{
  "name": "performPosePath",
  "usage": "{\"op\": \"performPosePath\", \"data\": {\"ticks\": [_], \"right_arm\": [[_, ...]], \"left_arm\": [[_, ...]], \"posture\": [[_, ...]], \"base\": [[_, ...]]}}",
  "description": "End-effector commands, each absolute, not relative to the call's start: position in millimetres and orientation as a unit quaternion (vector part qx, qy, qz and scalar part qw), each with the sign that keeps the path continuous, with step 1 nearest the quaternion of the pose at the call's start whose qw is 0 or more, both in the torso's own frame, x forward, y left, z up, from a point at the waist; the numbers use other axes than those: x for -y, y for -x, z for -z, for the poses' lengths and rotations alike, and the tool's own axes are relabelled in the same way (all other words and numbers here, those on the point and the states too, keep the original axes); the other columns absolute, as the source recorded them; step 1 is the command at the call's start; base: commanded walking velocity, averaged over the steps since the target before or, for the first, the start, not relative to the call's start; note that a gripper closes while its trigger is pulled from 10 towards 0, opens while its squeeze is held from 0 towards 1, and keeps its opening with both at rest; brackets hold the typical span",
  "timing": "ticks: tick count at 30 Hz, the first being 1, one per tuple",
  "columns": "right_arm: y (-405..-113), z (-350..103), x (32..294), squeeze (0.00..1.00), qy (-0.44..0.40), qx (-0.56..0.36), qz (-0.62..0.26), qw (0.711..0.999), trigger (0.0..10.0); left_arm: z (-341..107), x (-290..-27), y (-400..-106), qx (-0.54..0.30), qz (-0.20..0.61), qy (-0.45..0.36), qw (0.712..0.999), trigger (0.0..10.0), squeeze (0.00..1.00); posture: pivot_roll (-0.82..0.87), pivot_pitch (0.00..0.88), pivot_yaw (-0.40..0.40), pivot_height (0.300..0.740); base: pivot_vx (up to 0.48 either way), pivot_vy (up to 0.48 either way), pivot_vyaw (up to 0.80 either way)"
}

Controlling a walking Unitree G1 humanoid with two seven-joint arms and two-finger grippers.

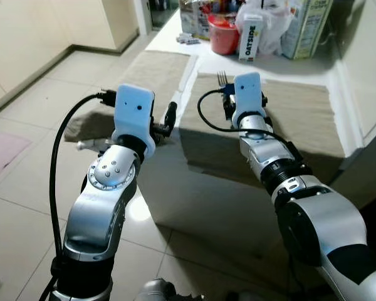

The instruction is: Setting the table

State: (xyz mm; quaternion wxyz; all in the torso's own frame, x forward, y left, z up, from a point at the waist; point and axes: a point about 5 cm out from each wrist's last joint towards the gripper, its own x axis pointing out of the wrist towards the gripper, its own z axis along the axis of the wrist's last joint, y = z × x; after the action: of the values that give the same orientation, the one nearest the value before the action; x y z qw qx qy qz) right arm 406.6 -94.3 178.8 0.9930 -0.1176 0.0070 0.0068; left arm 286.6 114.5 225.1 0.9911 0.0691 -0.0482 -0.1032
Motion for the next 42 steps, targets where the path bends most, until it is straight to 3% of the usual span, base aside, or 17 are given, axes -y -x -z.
{"op": "performPosePath", "data": {"ticks": [1, 17, 19, 24, 25, 27, 30, 32, 33, 36, 42], "right_arm": [[-405.8, -177.0, 88.6, 0.0, 0.109, -0.015, -0.016, 0.994, 10.0], [-405.1, -178.2, 83.9, 0.0, 0.095, -0.009, -0.026, 0.995, 10.0], [-405.6, -183.7, 84.3, 0.0, 0.083, 0.01, -0.029, 0.996, 10.0], [-392.0, -207.1, 65.3, 0.0, 0.025, 0.136, -0.13, 0.982, 10.0], [-374.4, -216.1, 75.1, 0.0, 0.02, 0.195, -0.158, 0.968, 10.0], [-363.6, -215.7, 85.0, 0.0, 0.022, 0.209, -0.158, 0.965, 10.0], [-314.9, -192.9, 129.4, 0.0, 0.096, 0.225, -0.122, 0.962, 10.0], [-275.9, -164.4, 157.8, 0.0, 0.169, 0.207, -0.116, 0.957, 10.0], [-275.9, -164.4, 157.8, 0.0, 0.169, 0.207, -0.116, 0.957, 10.0], [-236.2, -132.0, 189.7, 0.0, 0.216, 0.155, -0.097, 0.959, 10.0], [-232.2, -124.7, 194.1, 0.0, 0.198, 0.115, -0.076, 0.97, 10.0]], "left_arm": [[-224.8, -117.5, -286.9, 0.045, 0.093, -0.077, 0.992, 10.0, 0.0], [-225.9, -116.3, -287.2, 0.045, 0.1, -0.083, 0.99, 10.0, 0.0], [-226.1, -116.6, -287.5, 0.048, 0.099, -0.078, 0.991, 10.0, 0.0], [-222.1, -119.8, -288.5, 0.053, 0.095, -0.061, 0.992, 10.0, 0.0], [-217.6, -126.1, -289.4, 0.05, 0.087, -0.06, 0.993, 10.0, 0.0], [-214.6, -129.3, -289.7, 0.049, 0.082, -0.067, 0.993, 10.0, 0.0], [-200.3, -136.0, -290.1, 0.034, 0.078, -0.064, 0.994, 10.0, 0.0], [-192.2, -139.1, -289.8, 0.026, 0.075, -0.05, 0.996, 10.0, 0.0], [-192.2, -139.1, -289.8, 0.026, 0.075, -0.05, 0.996, 10.0, 0.0], [-181.4, -142.1, -286.8, 0.026, 0.074, -0.027, 0.997, 10.0, 0.0], [-170.3, -129.5, -283.0, 0.024, 0.091, 0.005, 0.996, 10.0, 0.0]], "posture": [[0.1, 0.047, 0.058, 0.736], [0.1, 0.057, 0.063, 0.736], [0.1, 0.058, 0.063, 0.736], [0.06, 0.042, 0.054, 0.736], [0.03, 0.029, 0.043, 0.736], [0.02, 0.027, 0.04, 0.736], [-0.02, 0.025, 0.032, 0.736], [-0.07, 0.024, 0.022, 0.736], [-0.07, 0.024, 0.022, 0.736], [-0.11, 0.016, 0.009, 0.736], [-0.13, 0.0, -0.005, 0.736]], "base": [[0.39, 0.277, 0.0], [0.05, 0.0, 0.0], [0.0, 0.0, 0.0], [0.0, 0.0, 0.0], [0.0, 0.0, 0.0], [0.0, 0.0, 0.0], [0.0, 0.0, 0.0], [0.0, 0.0, 0.0], [0.0, 0.0, 0.0], [0.0, 0.0, 0.0], [0.0, -0.08, 0.0]]}}
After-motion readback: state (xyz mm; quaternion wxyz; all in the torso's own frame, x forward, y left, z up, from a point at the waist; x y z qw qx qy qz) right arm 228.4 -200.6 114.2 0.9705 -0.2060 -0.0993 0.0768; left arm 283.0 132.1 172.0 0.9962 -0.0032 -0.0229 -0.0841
